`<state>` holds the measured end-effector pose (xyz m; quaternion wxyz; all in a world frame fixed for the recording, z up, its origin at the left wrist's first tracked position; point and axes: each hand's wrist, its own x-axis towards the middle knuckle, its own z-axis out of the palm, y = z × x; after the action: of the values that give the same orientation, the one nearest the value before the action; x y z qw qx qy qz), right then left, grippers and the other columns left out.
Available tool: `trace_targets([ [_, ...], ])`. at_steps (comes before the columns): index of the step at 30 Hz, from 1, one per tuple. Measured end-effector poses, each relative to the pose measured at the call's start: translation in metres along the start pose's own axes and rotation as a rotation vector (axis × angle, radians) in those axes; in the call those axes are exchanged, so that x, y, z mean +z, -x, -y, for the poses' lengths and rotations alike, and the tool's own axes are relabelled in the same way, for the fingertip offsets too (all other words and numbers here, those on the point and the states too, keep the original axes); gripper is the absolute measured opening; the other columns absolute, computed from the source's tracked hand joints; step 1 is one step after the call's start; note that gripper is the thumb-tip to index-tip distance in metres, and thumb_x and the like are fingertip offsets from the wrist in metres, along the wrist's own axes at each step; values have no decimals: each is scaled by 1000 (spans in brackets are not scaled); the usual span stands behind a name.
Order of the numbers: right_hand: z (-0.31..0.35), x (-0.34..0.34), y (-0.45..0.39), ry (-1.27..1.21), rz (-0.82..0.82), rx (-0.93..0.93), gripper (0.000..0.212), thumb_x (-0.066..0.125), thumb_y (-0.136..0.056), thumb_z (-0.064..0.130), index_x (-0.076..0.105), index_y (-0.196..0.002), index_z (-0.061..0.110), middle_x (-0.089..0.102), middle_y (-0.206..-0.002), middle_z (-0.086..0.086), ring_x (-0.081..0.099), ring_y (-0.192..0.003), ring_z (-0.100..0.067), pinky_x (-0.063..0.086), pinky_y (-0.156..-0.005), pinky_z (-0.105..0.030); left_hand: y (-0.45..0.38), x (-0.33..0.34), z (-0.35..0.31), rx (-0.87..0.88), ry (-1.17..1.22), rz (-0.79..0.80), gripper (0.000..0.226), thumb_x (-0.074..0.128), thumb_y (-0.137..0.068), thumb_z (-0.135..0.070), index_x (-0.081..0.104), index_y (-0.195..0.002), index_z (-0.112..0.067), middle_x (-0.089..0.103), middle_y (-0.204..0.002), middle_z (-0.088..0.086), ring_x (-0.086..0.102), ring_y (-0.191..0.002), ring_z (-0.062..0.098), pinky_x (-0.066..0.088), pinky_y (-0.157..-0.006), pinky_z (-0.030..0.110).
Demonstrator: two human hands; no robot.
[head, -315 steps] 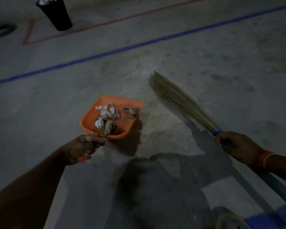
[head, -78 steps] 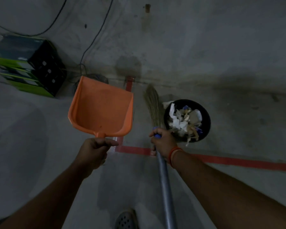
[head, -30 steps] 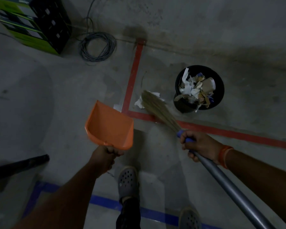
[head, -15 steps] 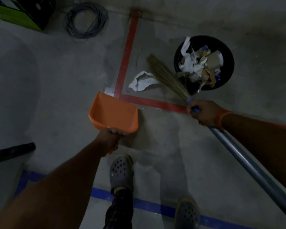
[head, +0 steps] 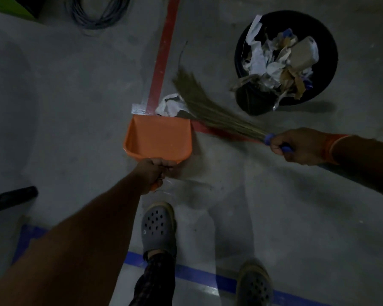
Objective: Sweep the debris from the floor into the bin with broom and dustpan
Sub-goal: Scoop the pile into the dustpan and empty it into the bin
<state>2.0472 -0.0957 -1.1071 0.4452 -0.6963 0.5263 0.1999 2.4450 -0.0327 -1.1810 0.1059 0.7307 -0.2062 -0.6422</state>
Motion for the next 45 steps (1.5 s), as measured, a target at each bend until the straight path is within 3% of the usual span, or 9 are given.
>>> trace_targets([
  [4, -14, 14, 11, 135, 45, -154, 24, 56, -65, 17, 49, -74, 38, 51, -70, 7, 50, -61, -15, 44, -61, -33, -4, 2, -1, 40, -16, 6, 39, 44, -95, 9, 75, -94, -15, 51, -54, 4, 37, -36, 8, 29, -38, 14],
  [10, -14, 25, 28, 164, 24, -220, 23, 56, -67, 16, 47, -74, 36, 51, -76, 6, 51, -67, -15, 46, -66, -36, 18, 6, -4, 128, -29, -51, 38, 43, -95, 10, 75, -99, -11, 46, -57, 6, 33, -39, 13, 26, -37, 16],
  [16, 17, 5, 63, 150, -48, -257, 26, 58, -66, 9, 47, -73, 31, 52, -78, 11, 48, -67, -10, 37, -59, -25, 77, 2, -31, 248, 41, -98, 39, 43, -96, 13, 75, -91, -9, 63, -74, 11, 41, -38, 7, 30, -37, 17],
  [22, 41, -29, 116, 244, -124, -267, 29, 61, -69, 7, 44, -73, 31, 55, -84, 1, 49, -69, -17, 38, -64, -31, 150, 12, -71, 345, 58, -159, 34, 39, -96, 15, 69, -93, -1, 58, -44, -8, 37, -31, 3, 27, -33, 13],
  [25, 40, -41, 150, 260, -154, -250, 30, 60, -69, 8, 43, -72, 33, 51, -82, 5, 46, -68, -12, 39, -65, -32, 184, 22, -81, 387, 55, -162, 30, 39, -97, 16, 67, -100, 5, 57, -42, -8, 35, -30, 3, 25, -33, 13],
  [28, 33, -44, 188, 271, -182, -203, 28, 59, -71, 10, 44, -72, 33, 52, -87, 3, 50, -73, -15, 43, -69, -33, 211, 32, -90, 416, 14, -139, 31, 40, -95, 17, 69, -95, 5, 58, -44, -7, 38, -32, 5, 26, -34, 14],
  [37, -11, -34, 299, 184, -336, -90, 21, 57, -72, 14, 47, -75, 32, 46, -81, 14, 46, -72, -1, 29, -60, -17, 276, 81, -141, 468, -289, -106, 31, 40, -89, 18, 69, -95, 11, 57, -42, -10, 38, -31, 5, 27, -35, 17],
  [41, -33, -33, 336, 185, -396, -16, 22, 58, -72, 15, 45, -74, 34, 46, -81, 12, 45, -70, -1, 27, -59, -16, 287, 103, -170, 514, -510, -109, 38, 44, -81, 17, 76, -79, -3, 73, -64, -7, 53, -46, 12, 37, -40, 22],
  [45, -51, -24, 356, 187, -439, 73, 22, 57, -74, 14, 46, -74, 32, 46, -80, 9, 46, -69, -4, 34, -62, -26, 285, 123, -184, 545, -624, -91, 47, 51, -82, 15, 75, -59, -17, 77, -82, 5, 59, -54, 17, 44, -45, 25],
])
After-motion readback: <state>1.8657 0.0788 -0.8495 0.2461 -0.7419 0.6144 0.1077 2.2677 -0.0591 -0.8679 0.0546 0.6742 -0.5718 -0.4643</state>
